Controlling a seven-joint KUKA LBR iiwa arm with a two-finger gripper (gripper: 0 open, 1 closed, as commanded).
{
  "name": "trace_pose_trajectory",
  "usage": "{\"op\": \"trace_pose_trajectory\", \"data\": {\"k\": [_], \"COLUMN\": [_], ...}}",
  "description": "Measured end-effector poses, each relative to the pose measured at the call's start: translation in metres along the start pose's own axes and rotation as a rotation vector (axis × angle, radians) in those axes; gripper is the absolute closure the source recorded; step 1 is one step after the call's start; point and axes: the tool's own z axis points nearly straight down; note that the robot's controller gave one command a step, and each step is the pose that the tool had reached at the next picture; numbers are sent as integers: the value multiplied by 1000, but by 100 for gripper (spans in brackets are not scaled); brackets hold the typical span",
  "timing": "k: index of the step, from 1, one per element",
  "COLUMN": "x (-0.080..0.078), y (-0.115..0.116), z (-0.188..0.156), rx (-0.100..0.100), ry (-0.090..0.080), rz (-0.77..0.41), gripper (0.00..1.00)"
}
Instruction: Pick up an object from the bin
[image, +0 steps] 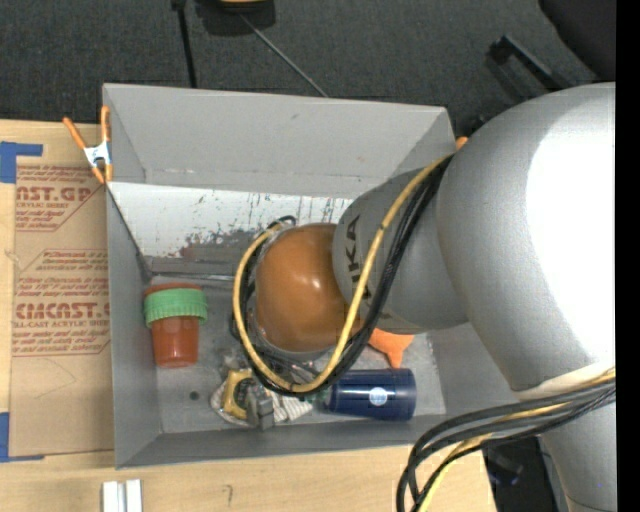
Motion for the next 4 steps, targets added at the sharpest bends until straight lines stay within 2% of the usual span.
{"op": "trace_pose_trajectory", "data": {"k": [1, 2, 3, 4], "x": [-7, -2, -4, -2], "y": [3, -7, -28, -24], "z": [0, -1, -2, -120], "rx": [1, -5, -6, 1], "ry": [6, -10, -11, -4], "rz": [-3, -10, -11, 41], "gripper": [100, 100, 100, 100]}}
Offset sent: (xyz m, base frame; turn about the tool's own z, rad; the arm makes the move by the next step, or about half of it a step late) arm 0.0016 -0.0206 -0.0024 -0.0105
